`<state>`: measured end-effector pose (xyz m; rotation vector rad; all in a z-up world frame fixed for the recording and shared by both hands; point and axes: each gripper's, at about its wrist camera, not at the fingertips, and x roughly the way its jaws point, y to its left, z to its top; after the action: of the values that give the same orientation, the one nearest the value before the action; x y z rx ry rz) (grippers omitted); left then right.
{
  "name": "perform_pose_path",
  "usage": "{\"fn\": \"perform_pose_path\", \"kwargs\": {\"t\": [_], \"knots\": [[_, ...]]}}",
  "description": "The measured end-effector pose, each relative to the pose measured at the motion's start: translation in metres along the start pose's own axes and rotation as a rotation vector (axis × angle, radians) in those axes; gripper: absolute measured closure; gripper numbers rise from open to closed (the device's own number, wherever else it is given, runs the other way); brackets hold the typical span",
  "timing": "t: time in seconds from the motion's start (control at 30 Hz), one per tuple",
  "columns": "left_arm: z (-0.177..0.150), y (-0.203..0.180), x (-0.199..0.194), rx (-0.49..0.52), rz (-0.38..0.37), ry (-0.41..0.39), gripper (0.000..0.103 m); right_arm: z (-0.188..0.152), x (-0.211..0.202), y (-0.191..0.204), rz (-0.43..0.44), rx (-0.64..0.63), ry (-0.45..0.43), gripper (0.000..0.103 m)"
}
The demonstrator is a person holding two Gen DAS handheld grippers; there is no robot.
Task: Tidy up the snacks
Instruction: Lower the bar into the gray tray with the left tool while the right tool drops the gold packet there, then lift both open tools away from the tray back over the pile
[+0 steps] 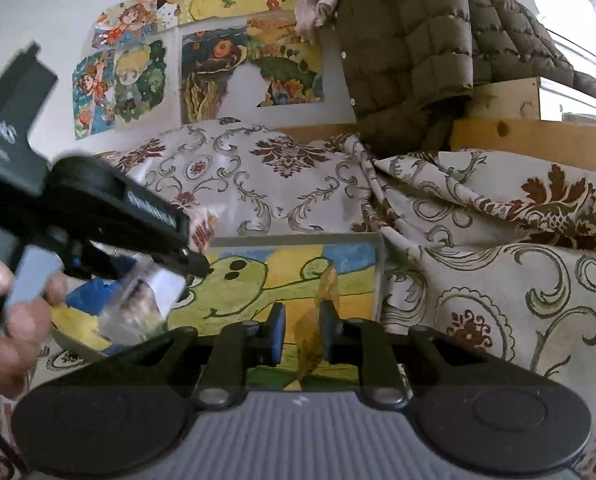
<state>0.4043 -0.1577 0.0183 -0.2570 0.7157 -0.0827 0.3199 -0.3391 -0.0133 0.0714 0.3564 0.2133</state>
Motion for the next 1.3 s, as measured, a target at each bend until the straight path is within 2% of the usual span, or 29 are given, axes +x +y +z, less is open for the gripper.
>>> {"fn": "perform_pose_path", "kwargs": {"t": [0.37, 0.47, 0.57, 0.63, 0.7, 0.9, 1.03, 1.23, 1.3], "knots": [[-0.009, -0.007, 0.018, 0.052, 0.053, 0.043, 0.06, 0.001, -0.002, -0.01, -0.02, 0.053, 0.016, 0.077], [-0.011, -0.008, 0.015, 0.066, 0.049, 0.042, 0.049, 0.001, -0.004, -0.01, -0.027, 0.053, 0.008, 0.077], [-0.013, -0.008, 0.006, 0.082, 0.059, 0.021, 0.036, 0.003, -0.006, -0.01, -0.035, 0.051, 0.001, 0.072], [-0.014, -0.004, -0.003, 0.076, 0.056, 0.004, 0.03, 0.004, -0.008, -0.01, -0.04, 0.057, -0.003, 0.064], [-0.016, 0.001, -0.017, 0.059, 0.055, -0.023, 0.019, 0.007, -0.011, -0.011, -0.043, 0.067, -0.012, 0.056], [-0.023, 0.02, -0.066, 0.02, 0.08, -0.115, 0.003, 0.018, -0.031, -0.009, -0.034, 0.095, -0.058, 0.04], [-0.033, 0.027, -0.108, 0.041, 0.101, -0.195, 0.001, 0.023, -0.053, -0.004, -0.014, 0.11, -0.087, 0.023], [-0.059, 0.036, -0.168, 0.053, 0.115, -0.253, 0.001, 0.024, -0.099, 0.012, 0.012, 0.092, -0.136, 0.003], [-0.069, 0.04, -0.187, 0.053, 0.118, -0.271, 0.001, 0.025, -0.112, 0.018, 0.014, 0.093, -0.158, 0.0]]}}
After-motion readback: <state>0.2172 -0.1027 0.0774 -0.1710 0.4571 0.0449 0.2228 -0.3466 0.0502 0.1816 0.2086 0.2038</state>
